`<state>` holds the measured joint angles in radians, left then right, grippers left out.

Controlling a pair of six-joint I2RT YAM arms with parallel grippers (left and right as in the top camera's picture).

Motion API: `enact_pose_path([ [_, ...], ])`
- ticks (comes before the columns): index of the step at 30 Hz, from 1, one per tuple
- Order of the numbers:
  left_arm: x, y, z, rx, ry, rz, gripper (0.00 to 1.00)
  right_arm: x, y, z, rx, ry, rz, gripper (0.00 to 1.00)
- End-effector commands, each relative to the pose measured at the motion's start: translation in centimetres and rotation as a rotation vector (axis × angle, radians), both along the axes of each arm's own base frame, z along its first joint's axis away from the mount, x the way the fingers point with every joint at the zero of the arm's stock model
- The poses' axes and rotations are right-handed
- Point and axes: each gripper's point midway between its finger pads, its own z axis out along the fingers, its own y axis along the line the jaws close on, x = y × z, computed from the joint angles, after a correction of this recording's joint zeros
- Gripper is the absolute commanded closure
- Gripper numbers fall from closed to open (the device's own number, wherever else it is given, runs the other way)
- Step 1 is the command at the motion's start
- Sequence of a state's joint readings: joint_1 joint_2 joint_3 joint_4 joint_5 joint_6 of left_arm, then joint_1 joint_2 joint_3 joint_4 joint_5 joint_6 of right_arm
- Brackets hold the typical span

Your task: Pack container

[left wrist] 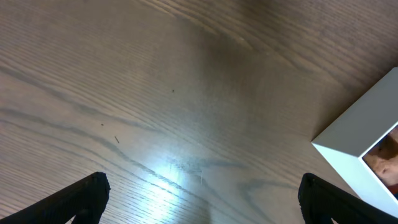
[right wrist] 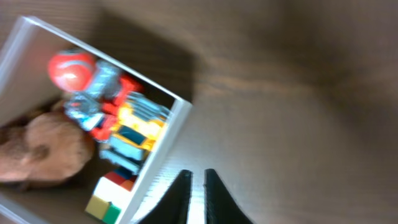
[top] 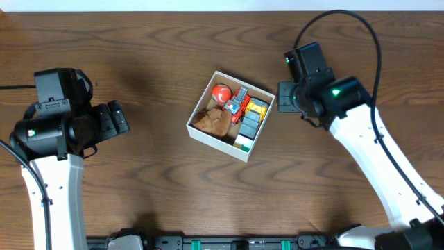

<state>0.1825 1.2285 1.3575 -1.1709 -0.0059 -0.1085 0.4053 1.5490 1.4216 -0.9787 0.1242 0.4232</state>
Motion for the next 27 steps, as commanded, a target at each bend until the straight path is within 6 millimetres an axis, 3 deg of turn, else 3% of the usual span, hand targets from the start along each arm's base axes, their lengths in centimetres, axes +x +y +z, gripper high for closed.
enact_pose_path([
  [1,0.2,0.0,0.7,0.016,-0.017,-0.022,0.02,-0.2,-0.5,-4.1,0.025,0.129,-0.097,0.95],
  [8,0.2,0.0,0.7,0.015,-0.016,-0.021,0.02,0.3,0.5,-11.0,-0.022,0.285,-0.064,0.98],
  [13,0.2,0.0,0.7,0.015,-0.016,-0.021,0.02,2.3,2.6,-13.7,0.029,0.27,0.034,0.98],
  [20,0.2,0.0,0.7,0.015,-0.016,-0.021,0.02,6.9,6.9,-12.3,0.141,0.055,0.282,0.89],
  [27,0.2,0.0,0.7,0.015,-0.016,-0.021,0.02,7.9,7.5,-11.6,0.135,-0.011,0.362,0.82],
])
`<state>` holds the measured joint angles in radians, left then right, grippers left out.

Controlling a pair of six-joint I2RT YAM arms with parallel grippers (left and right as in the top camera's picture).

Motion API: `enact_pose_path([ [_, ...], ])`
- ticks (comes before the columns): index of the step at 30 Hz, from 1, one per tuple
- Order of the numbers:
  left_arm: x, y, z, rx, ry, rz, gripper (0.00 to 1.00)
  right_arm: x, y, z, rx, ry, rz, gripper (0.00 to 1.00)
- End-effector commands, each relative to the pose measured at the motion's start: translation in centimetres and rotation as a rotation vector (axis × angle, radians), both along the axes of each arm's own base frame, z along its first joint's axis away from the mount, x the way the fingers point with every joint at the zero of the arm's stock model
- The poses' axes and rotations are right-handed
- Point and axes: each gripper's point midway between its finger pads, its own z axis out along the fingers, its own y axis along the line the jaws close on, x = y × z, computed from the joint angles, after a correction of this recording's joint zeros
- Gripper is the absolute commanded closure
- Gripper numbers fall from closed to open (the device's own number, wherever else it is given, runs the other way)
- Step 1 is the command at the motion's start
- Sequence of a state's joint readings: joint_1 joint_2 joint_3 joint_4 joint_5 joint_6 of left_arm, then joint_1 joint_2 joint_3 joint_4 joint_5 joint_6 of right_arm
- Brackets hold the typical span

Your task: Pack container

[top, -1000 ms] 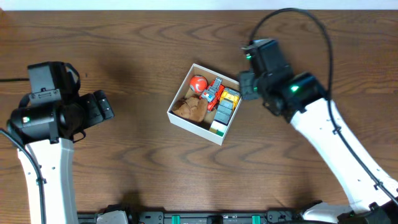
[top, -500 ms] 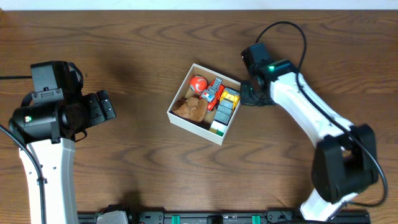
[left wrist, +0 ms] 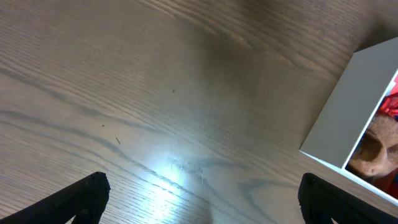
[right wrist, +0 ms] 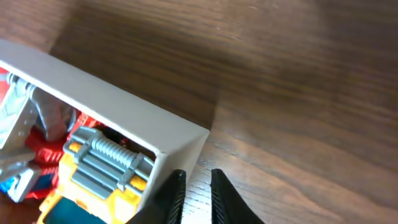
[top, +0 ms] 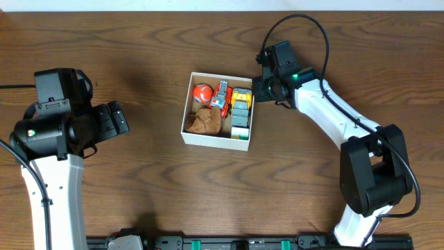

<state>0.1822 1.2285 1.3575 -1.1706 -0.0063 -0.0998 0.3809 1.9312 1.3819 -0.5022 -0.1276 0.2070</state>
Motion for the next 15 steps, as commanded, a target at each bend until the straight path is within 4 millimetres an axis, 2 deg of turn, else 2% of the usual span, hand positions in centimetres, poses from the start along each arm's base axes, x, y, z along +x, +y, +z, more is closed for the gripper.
enact_pose_path([
  [1,0.2,0.0,0.7,0.011,-0.017,-0.013,0.02,-0.1,0.5,0.0,0.002,-0.009,0.073,0.82],
  [8,0.2,0.0,0.7,0.011,-0.017,-0.013,0.02,0.5,-0.8,-0.1,-0.056,-0.034,0.055,0.82],
  [15,0.2,0.0,0.7,0.011,-0.017,-0.013,0.02,-1.4,2.7,0.7,0.076,-0.029,0.3,0.81],
])
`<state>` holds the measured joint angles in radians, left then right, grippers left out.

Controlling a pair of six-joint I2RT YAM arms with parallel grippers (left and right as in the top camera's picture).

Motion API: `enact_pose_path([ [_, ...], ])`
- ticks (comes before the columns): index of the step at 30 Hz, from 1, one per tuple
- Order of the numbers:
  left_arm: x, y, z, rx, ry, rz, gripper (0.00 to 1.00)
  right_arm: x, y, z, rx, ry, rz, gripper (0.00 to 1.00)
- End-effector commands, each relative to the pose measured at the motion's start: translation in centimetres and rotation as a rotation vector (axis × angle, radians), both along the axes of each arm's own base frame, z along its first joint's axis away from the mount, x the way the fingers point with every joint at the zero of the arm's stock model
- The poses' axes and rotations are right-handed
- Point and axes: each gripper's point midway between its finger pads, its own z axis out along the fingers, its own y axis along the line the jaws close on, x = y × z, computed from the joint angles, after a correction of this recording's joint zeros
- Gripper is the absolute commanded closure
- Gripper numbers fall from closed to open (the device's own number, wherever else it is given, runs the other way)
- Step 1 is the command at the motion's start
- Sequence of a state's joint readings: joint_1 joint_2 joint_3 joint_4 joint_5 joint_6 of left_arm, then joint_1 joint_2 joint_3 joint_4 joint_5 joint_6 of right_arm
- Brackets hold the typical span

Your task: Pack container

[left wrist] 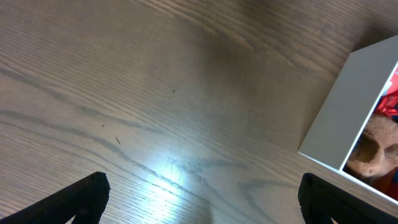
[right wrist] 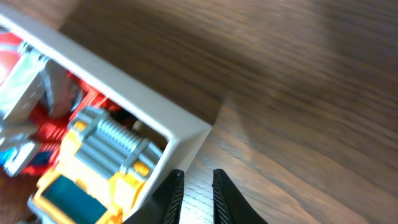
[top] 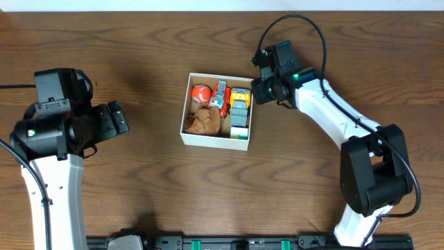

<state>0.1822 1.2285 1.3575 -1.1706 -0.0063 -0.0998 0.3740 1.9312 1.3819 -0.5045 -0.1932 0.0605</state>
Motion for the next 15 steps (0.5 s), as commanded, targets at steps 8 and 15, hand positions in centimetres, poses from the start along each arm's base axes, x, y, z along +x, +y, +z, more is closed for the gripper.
enact_pose_path([
  [8,0.2,0.0,0.7,0.011,-0.016,-0.013,0.02,-1.0,2.1,0.6,0.075,-0.01,0.187,0.8],
  [15,0.7,0.1,1.0,0.015,-0.039,-0.014,0.02,1.9,-3.2,1.9,-0.105,-0.093,-0.082,0.6],
])
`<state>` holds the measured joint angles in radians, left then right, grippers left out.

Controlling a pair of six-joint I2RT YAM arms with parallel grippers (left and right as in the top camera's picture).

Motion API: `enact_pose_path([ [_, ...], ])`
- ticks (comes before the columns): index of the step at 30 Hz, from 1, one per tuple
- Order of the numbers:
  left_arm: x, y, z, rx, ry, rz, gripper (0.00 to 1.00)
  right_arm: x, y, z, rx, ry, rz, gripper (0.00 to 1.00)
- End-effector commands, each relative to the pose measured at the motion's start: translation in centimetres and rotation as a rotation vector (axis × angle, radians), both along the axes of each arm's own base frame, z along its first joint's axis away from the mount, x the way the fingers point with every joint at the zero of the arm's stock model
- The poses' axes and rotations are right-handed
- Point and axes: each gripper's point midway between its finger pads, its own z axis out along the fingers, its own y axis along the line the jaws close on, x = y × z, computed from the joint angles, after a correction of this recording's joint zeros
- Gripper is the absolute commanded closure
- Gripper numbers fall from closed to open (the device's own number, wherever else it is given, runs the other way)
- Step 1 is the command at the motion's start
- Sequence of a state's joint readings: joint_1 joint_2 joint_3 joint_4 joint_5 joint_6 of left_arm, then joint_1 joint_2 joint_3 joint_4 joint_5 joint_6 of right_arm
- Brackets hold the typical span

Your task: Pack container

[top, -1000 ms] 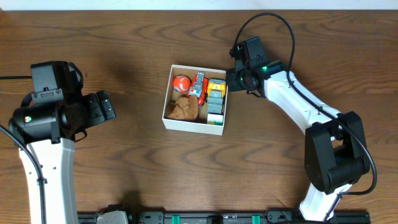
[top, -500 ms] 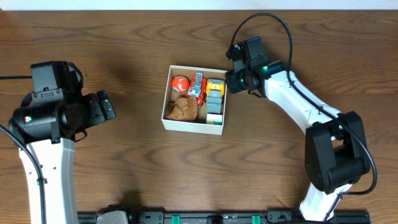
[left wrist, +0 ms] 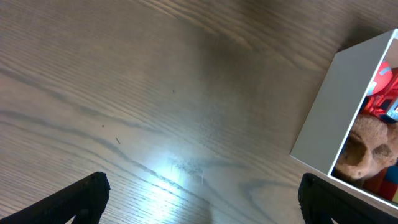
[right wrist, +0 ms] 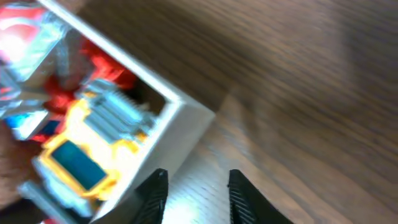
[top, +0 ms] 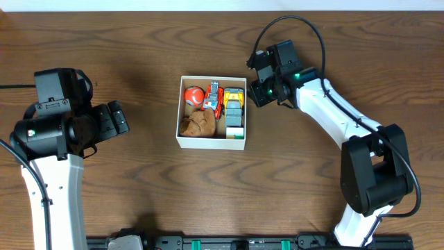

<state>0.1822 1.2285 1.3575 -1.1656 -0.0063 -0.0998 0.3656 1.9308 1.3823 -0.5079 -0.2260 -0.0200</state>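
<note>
A white box [top: 210, 144] sits mid-table, squared to the table edges. It holds a red ball [top: 192, 95], a brown plush [top: 198, 123], a red-grey robot toy [top: 214, 98], a yellow toy truck [top: 234, 101] and a white-green cube [top: 235, 130]. My right gripper [top: 254, 89] is open just outside the box's top right corner; in the right wrist view its fingertips [right wrist: 196, 193] straddle bare wood, the left finger against the box wall [right wrist: 180, 124]. The yellow truck [right wrist: 93, 143] shows blurred. My left gripper [left wrist: 205, 199] is open, empty, left of the box [left wrist: 323, 118].
Dark wooden table [top: 312, 180] all around. The right arm's black cable [top: 305, 28] loops above the box's far right. The left arm [top: 55, 125] stands at the table's left side.
The box has shifted a little further left. My right gripper's fingers, nearly together before, now stand apart beside the box's corner. The left arm has not moved.
At first the box lay turned like a diamond right of centre, my right gripper shut beside its right corner. Later it lay further left and nearly square, the shut gripper at its top right corner. Now it is further left still, the gripper open.
</note>
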Motion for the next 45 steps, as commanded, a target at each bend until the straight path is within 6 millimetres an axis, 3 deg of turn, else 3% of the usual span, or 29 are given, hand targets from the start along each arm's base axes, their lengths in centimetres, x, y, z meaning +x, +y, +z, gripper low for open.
enact_pose_path([
  [1,0.9,0.1,1.1,0.016,-0.048,-0.016,0.02,2.7,-4.6,2.8,-0.136,-0.118,-0.222,0.55],
  [2,1.4,-0.1,1.3,0.016,-0.066,-0.04,0.02,3.3,-5.6,3.8,-0.16,-0.153,-0.258,0.45],
  [4,2.9,-1.3,1.4,-0.007,-0.106,-0.155,0.02,4.1,-6.6,6.2,-0.159,-0.219,-0.298,0.13],
  [6,4.8,-1.6,1.2,-0.016,-0.133,-0.207,0.02,4.8,-7.2,8.6,-0.142,-0.289,-0.302,0.02],
  [10,8.2,-1.0,-0.8,-0.016,-0.132,-0.205,0.02,4.6,-9.9,12.2,-0.161,-0.361,-0.31,0.01],
  [12,8.8,-0.9,-1.9,-0.025,-0.106,-0.205,0.02,3.7,-12.1,13.4,-0.143,-0.34,-0.388,0.01],
  [17,7.4,-1.4,-2.6,-0.054,-0.045,-0.204,0.01,0.4,-17.3,16.0,-0.103,-0.281,-0.543,0.01],
  [20,6.3,-2.6,-1.2,-0.061,-0.086,-0.233,0.01,-2.2,-19.4,17.4,-0.104,-0.268,-0.585,0.01],
  [23,4.6,-3.6,0.6,-0.043,-0.155,-0.261,0.01,-4.4,-20.2,18.0,-0.108,-0.267,-0.603,0.02],
  [27,1.3,-4.5,2.3,-0.022,-0.257,-0.271,0.01,-7.8,-20.3,17.8,-0.101,-0.286,-0.62,0.01],
  [31,-2.2,-5.7,2.6,-0.044,-0.365,-0.277,0.01,-11.9,-20.0,16.4,-0.093,-0.32,-0.615,0.01],
  [37,-6.2,-6.3,0.4,-0.037,-0.479,-0.264,0.01,-17.5,-18.1,10.8,-0.041,-0.316,-0.58,0.01],
  [41,-7.4,-6.4,-0.3,-0.03,-0.539,-0.258,0.02,-19.3,-17.7,7.5,-0.027,-0.318,-0.559,0.01],
  [45,-7.6,-6.4,-0.9,-0.032,-0.537,-0.259,0.02,-19.9,-17.7,5.5,-0.03,-0.293,-0.556,0.01],
])
